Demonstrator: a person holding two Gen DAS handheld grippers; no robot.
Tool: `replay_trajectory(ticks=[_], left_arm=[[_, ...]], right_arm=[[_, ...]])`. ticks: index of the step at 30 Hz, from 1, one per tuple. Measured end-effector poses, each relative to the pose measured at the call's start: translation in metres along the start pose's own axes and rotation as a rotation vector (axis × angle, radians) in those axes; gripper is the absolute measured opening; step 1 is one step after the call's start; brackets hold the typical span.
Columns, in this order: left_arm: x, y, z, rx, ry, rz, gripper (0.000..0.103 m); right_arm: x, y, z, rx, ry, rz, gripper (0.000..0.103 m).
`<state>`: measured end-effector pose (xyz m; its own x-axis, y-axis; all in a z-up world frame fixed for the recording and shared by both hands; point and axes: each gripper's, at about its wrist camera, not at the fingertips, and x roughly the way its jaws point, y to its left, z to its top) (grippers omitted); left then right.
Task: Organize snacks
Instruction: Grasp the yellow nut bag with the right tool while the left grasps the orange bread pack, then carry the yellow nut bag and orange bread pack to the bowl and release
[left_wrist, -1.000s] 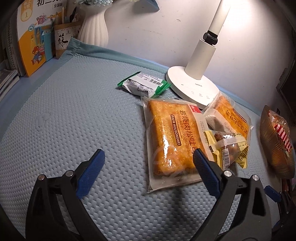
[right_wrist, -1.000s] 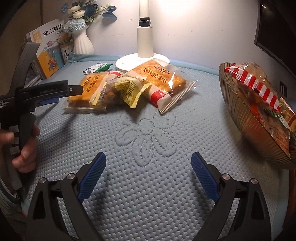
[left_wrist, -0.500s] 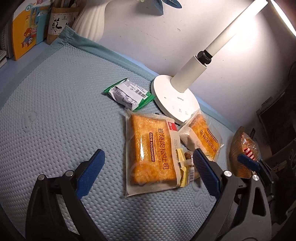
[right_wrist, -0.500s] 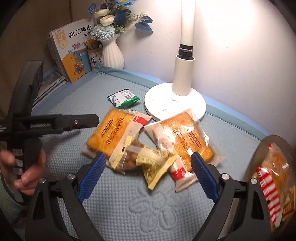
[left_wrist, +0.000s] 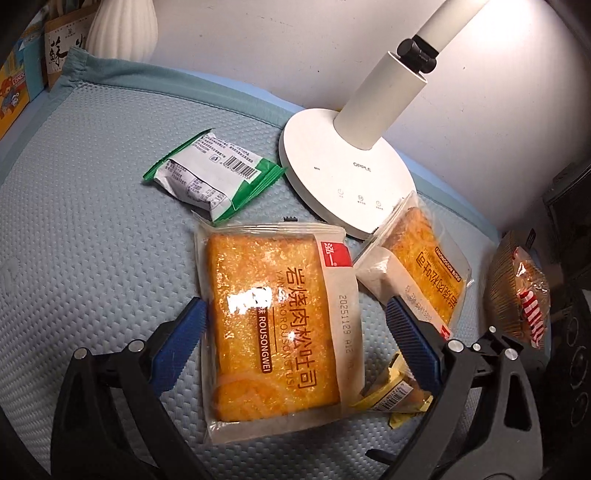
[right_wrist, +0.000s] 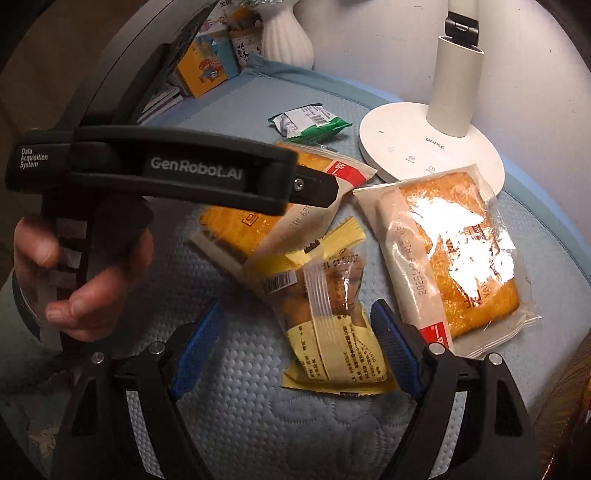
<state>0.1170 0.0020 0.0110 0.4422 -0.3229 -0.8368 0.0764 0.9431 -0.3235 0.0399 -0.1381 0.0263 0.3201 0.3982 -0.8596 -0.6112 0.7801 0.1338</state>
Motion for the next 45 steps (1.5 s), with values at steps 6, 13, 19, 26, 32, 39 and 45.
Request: replay_trajectory(ticks=[6, 13, 19, 26, 32, 39, 45], left_arm=[[0.012, -0.026, -0.002, 0.097, -0.011, 0.115, 0.097], [0.028, -0.054, -0.025, 0.232, -0.063, 0.302, 0.097], [0.002, -0.050, -0.047, 0.228, -0.112, 0.291, 0.075], [-0.049, -0.045, -0.112, 0.315, -0.130, 0.253, 0.074], [-0.079, -0.049, -0.137, 0.324, -0.160, 0.205, 0.074], [-0.106, -0.116, -0.115, 0.419, -0.246, 0.098, 0.074], [-0.117, -0.213, -0.086, 0.532, -0.281, -0.072, 0.074]], right_arm=[[-0.016, 0.000, -0.038, 0.097, -0.045, -0.031, 0.036], [-0.060, 0.006, -0.117, 0.321, -0.084, -0.117, 0.036], [-0.089, 0.003, -0.174, 0.511, -0.138, -0.147, 0.036], [-0.112, 0.007, -0.205, 0.653, -0.186, -0.133, 0.036], [-0.125, 0.008, -0.221, 0.688, -0.195, -0.122, 0.036], [-0.174, -0.002, -0.223, 0.690, -0.263, -0.211, 0.036], [-0.242, -0.041, -0.203, 0.701, -0.407, -0.352, 0.036]])
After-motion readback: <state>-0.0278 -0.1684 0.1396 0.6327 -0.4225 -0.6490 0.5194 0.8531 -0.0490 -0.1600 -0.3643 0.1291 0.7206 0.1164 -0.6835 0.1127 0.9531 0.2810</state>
